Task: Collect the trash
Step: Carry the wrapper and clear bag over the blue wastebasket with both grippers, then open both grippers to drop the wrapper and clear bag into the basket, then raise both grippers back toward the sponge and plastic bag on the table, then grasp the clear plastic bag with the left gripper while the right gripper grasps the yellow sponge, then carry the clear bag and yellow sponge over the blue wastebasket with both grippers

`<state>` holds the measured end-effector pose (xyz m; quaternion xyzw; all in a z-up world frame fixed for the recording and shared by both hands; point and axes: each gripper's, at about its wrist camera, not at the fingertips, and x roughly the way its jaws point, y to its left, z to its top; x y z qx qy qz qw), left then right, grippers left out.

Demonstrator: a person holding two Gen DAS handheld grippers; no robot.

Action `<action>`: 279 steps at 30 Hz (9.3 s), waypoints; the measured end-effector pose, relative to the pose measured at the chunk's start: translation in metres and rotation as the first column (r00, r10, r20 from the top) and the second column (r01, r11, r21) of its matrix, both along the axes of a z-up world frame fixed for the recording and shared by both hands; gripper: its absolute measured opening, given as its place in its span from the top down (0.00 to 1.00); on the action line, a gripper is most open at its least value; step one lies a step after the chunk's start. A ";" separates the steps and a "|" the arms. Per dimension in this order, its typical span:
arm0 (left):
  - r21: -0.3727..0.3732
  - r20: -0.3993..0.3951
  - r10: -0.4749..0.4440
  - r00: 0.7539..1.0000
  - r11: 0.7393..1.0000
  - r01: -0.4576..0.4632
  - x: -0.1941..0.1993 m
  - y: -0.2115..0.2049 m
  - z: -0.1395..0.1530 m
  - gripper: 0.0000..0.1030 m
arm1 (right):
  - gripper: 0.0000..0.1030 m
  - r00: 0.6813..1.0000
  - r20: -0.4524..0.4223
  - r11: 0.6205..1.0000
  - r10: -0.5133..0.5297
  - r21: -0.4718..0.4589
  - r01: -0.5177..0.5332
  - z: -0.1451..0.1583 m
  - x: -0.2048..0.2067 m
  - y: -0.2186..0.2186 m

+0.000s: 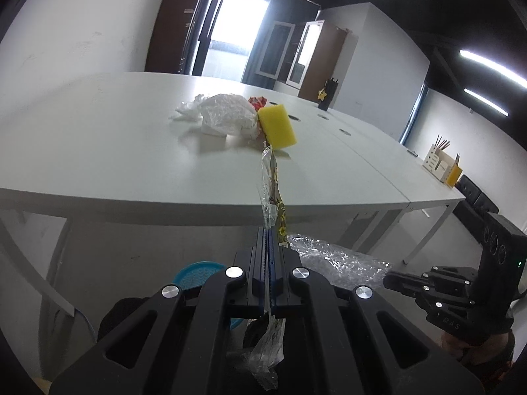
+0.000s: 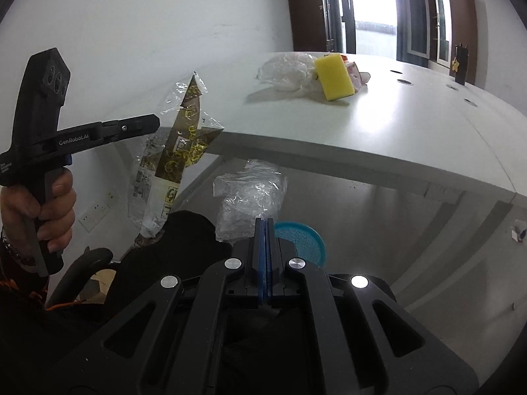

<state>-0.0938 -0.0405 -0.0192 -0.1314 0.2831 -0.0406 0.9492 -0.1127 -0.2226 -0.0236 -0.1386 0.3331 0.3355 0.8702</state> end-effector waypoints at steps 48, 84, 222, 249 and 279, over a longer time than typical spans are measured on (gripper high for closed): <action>-0.001 -0.522 0.195 0.830 0.973 -0.229 0.216 0.082 -0.288 1.00 | 1.00 0.851 -0.456 0.961 -0.261 -0.204 0.186 -0.259 0.212 0.060; -0.028 -0.661 0.165 0.732 0.969 -0.244 0.277 0.086 -0.343 0.58 | 0.69 0.702 -0.580 0.906 -0.413 -0.343 0.249 -0.372 0.298 0.070; -0.151 -0.165 -0.025 0.986 0.988 0.000 0.247 0.107 -0.019 0.56 | 0.42 0.976 0.013 0.972 -0.217 -0.087 0.218 0.015 0.328 0.102; -0.118 0.090 0.106 0.990 0.988 -0.095 0.106 0.094 0.020 0.98 | 0.56 0.977 0.119 0.982 -0.177 0.083 0.168 0.036 0.203 0.054; 0.076 0.130 -0.014 0.991 0.997 0.004 -0.034 0.048 0.021 0.98 | 0.56 0.987 0.122 0.992 -0.101 0.086 0.091 0.025 0.067 -0.007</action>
